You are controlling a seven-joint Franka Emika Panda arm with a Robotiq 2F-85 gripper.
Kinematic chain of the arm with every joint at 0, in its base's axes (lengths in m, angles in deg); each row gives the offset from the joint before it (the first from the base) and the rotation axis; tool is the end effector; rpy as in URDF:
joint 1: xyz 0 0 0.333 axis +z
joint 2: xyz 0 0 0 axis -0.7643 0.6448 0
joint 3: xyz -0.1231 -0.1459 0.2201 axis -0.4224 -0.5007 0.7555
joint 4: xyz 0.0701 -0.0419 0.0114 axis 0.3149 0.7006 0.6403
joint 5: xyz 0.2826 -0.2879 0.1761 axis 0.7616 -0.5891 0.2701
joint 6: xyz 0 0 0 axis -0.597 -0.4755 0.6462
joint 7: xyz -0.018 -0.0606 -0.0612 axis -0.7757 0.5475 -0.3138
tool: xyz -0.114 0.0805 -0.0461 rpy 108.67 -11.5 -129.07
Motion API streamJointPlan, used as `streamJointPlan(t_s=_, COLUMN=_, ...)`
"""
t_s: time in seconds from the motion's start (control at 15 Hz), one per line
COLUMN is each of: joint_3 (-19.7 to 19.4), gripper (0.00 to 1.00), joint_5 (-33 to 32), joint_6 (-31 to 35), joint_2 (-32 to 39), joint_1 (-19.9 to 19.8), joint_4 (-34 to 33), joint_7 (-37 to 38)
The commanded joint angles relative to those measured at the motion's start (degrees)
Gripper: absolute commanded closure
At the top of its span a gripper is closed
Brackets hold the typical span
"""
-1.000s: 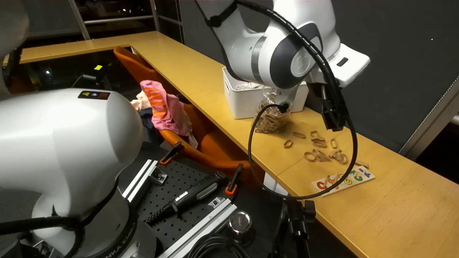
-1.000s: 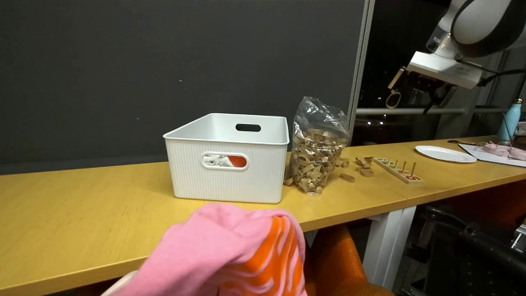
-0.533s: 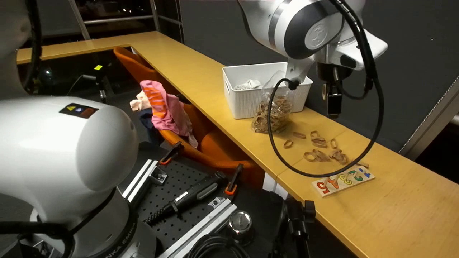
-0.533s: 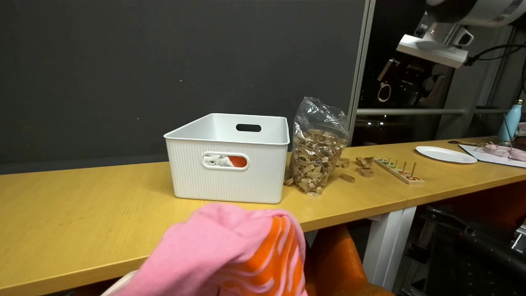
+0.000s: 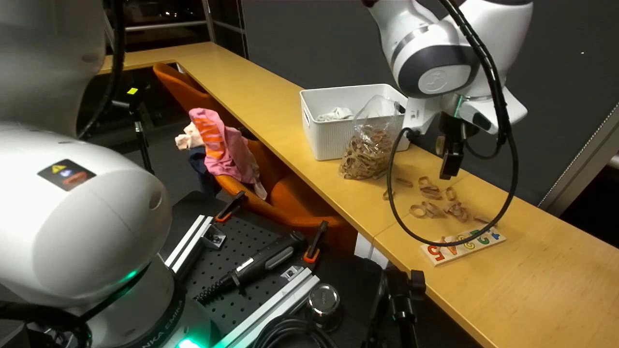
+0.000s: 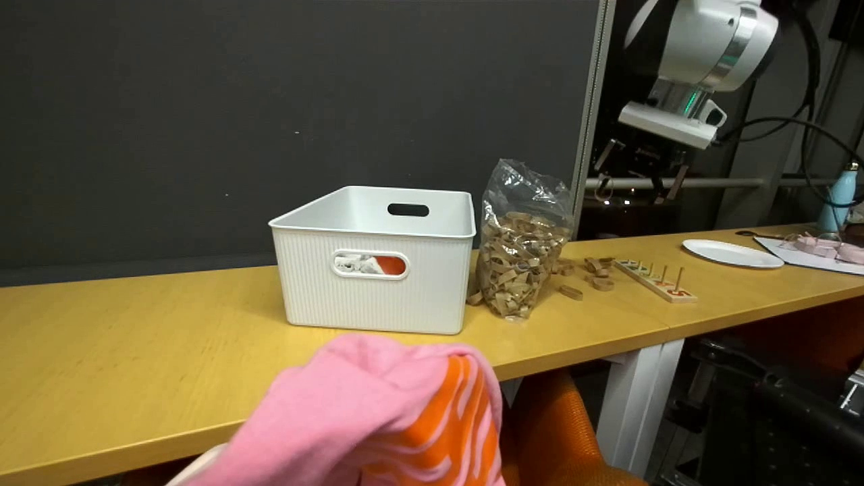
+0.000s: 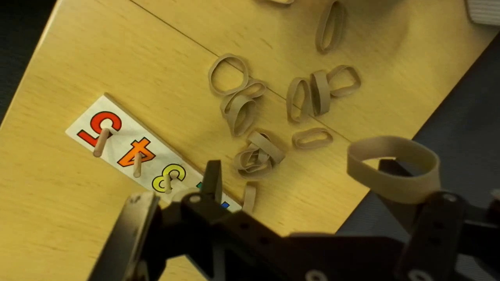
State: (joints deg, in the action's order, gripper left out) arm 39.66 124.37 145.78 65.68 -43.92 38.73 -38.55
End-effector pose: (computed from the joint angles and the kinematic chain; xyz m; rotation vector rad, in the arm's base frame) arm 0.5365 -0.3499 0.1873 -2.2542 1.9406 -0.3927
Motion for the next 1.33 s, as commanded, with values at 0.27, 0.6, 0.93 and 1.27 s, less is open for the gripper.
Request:
streamJointPlan(t_s=0.27, joint_3=16.89, gripper=0.0, joint_5=-7.82, joint_6=-5.49, joint_2=17.36, joint_1=-21.09, joint_4=-21.68, joint_7=6.9)
streamJointPlan(t_s=0.6, joint_3=21.27, gripper=0.0, joint_5=-10.96, joint_6=-6.77, joint_2=22.7, joint_1=-24.75, joint_4=-28.41, joint_7=8.8)
streamJointPlan(t_s=0.93, joint_3=23.86, gripper=0.0, joint_5=-11.85, joint_6=-7.99, joint_2=27.19, joint_1=-25.91, joint_4=-33.24, joint_7=9.34)
streamJointPlan(t_s=1.27, joint_3=23.59, gripper=0.0, joint_5=-12.29, joint_6=-8.87, joint_2=29.71, joint_1=-26.06, joint_4=-34.96, joint_7=10.09)
